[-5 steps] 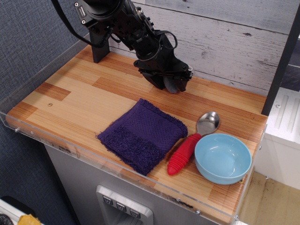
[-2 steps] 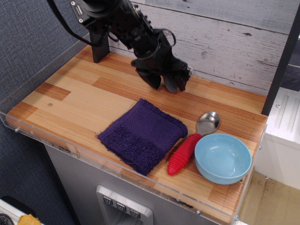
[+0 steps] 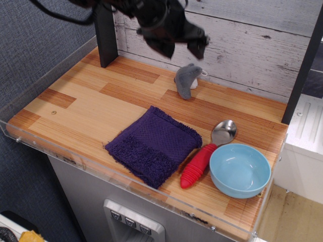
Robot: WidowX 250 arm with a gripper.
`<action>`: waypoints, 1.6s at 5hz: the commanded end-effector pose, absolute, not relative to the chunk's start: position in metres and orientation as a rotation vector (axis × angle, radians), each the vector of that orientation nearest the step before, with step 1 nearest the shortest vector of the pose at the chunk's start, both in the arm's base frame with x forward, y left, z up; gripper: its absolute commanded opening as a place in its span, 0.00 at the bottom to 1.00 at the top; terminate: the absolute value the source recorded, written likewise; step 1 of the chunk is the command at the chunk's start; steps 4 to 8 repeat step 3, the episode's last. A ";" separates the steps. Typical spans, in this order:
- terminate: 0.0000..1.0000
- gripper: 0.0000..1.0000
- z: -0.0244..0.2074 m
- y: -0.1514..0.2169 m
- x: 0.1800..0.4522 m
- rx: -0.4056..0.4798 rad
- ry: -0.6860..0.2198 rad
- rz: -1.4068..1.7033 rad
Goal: Remove the rag from the bowl and place above the washcloth
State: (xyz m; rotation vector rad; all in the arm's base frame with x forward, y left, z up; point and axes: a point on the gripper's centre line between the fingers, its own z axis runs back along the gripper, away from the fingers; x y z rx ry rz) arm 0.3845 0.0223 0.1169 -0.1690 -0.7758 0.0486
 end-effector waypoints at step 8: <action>1.00 1.00 0.186 0.020 0.348 -0.132 -0.982 -0.009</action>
